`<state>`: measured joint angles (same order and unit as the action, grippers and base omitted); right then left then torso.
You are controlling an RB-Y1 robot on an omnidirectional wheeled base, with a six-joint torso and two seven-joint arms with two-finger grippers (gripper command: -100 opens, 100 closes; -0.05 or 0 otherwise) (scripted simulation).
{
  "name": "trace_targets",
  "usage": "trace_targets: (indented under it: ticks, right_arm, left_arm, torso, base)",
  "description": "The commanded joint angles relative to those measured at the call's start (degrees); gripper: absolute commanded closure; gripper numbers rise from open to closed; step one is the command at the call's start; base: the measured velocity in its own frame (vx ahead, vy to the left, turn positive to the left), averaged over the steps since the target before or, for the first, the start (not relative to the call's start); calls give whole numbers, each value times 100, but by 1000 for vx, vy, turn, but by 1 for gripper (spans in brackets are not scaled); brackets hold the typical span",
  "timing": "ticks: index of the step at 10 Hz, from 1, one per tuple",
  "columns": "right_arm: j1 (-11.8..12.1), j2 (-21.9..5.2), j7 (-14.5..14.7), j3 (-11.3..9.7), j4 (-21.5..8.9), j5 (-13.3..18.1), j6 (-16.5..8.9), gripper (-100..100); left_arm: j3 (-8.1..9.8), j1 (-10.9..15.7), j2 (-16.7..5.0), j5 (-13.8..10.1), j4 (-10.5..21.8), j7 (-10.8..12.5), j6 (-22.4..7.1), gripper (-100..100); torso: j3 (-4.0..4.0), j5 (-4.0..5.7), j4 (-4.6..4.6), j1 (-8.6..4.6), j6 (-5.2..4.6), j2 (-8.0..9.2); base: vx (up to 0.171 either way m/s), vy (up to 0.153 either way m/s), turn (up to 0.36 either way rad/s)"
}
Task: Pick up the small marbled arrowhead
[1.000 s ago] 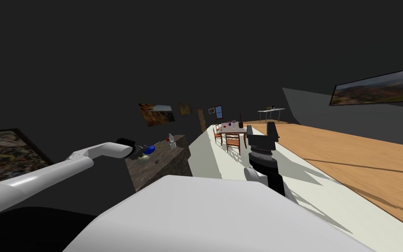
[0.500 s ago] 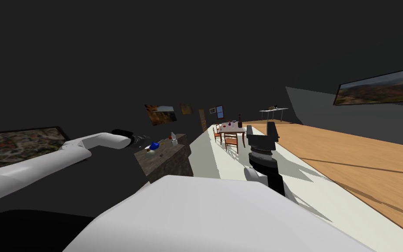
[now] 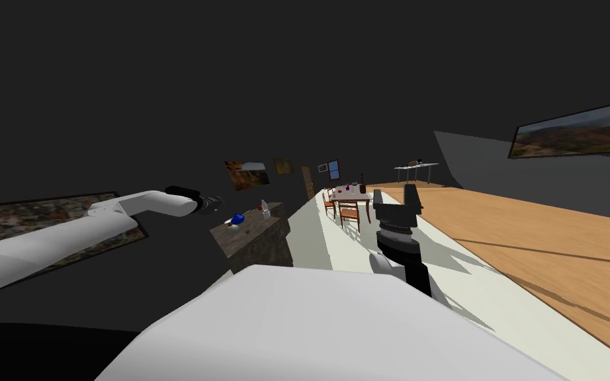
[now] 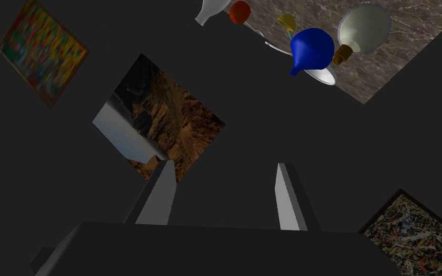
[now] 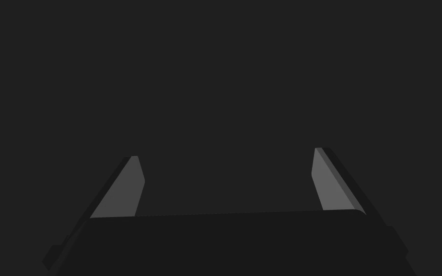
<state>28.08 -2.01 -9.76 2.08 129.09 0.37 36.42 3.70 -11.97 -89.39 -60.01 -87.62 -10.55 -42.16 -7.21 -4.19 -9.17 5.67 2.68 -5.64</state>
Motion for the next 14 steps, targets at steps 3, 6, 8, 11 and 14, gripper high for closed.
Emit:
trace_targets:
  ticks: [3,6,8,11,14]
  right_arm:
    - [0,0,0,0,0,0,0,0]
    - [1,0,0,0,0,0,0,0]
    - [1,-1,0,1,1,0,0,0]
    - [1,-2,0,2,1,0,0,0]
    - [2,-2,0,2,1,0,1,0]
  left_arm:
    - [1,0,-1,0,0,0,0,100]
    - [15,162,35,85,110,-159,4,-100]
    - [-17,319,103,169,229,-335,9,-100]
    - [-321,382,365,244,374,-563,-30,-100]
    - [-518,275,499,234,381,-572,-94,-100]
  torso:
    - [-10,-4,-4,11,0,-15]
    - [-12,-4,-6,13,0,-20]
    - [-14,-5,-6,22,3,-23]
    - [-35,-18,-15,63,-1,-60]
    - [-51,-23,-22,72,-2,-87]
  base:
    - [-3,-2,1]
    - [-2,11,51]
    - [8,63,131]
    - [109,116,-6]
    - [159,104,-86]
